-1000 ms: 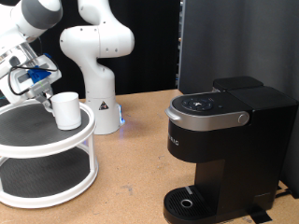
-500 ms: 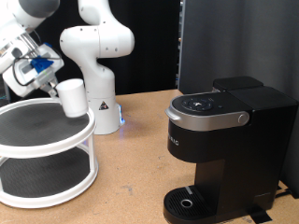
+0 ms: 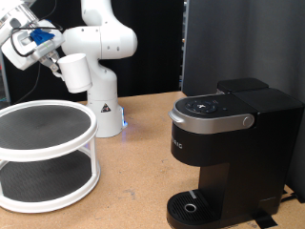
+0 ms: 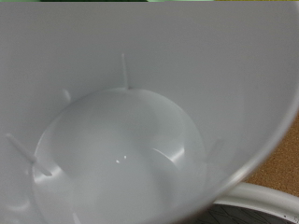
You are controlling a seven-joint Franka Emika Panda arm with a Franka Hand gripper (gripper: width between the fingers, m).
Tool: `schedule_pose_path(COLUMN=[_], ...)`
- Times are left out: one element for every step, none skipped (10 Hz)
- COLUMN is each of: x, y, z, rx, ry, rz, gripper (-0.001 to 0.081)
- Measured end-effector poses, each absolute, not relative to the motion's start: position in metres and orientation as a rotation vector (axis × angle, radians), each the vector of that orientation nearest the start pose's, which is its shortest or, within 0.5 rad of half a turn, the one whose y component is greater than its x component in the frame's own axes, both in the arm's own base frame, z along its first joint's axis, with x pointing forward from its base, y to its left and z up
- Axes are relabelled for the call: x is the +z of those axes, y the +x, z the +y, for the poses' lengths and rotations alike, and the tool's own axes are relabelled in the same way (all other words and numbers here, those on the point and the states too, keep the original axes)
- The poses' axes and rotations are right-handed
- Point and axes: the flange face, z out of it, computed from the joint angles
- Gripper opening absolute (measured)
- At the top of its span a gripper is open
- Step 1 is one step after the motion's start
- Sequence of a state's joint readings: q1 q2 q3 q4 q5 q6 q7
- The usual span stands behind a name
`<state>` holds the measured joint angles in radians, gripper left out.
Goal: Make a cup of coffee with the keurig machine
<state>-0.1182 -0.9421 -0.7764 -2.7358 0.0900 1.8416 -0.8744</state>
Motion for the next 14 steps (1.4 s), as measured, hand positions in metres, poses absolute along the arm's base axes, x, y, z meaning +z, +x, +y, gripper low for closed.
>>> schedule_pose_path(x=[0.416, 0.415, 0.414, 0.415, 0.417, 0.420, 0.425, 0.429, 0.431, 0.431, 0.428, 0.424, 0.420, 0.416], y=[0.210, 0.210, 0.212, 0.217, 0.225, 0.234, 0.244, 0.255, 0.267, 0.278, 0.289, 0.299, 0.309, 0.317], z=[-0.218, -0.217, -0.214, -0.208, -0.201, -0.193, -0.185, -0.177, -0.169, -0.160, -0.152, -0.145, -0.137, -0.131], rx=[-0.498, -0.493, -0.480, -0.480, -0.496, -0.516, -0.539, -0.558, -0.570, -0.571, -0.569, -0.569, -0.572, -0.575], ry=[-2.492, -2.492, -2.497, -2.506, -2.514, -2.520, -2.525, -2.529, -2.535, -2.540, -2.543, -2.544, -2.544, -2.544], rz=[-0.300, -0.302, -0.284, -0.242, -0.197, -0.160, -0.128, -0.102, -0.083, -0.073, -0.066, -0.060, -0.057, -0.054], gripper=[0.0072, 0.0072, 0.0072, 0.0072, 0.0072, 0.0072, 0.0072, 0.0072, 0.0072, 0.0072, 0.0072, 0.0072, 0.0072, 0.0072])
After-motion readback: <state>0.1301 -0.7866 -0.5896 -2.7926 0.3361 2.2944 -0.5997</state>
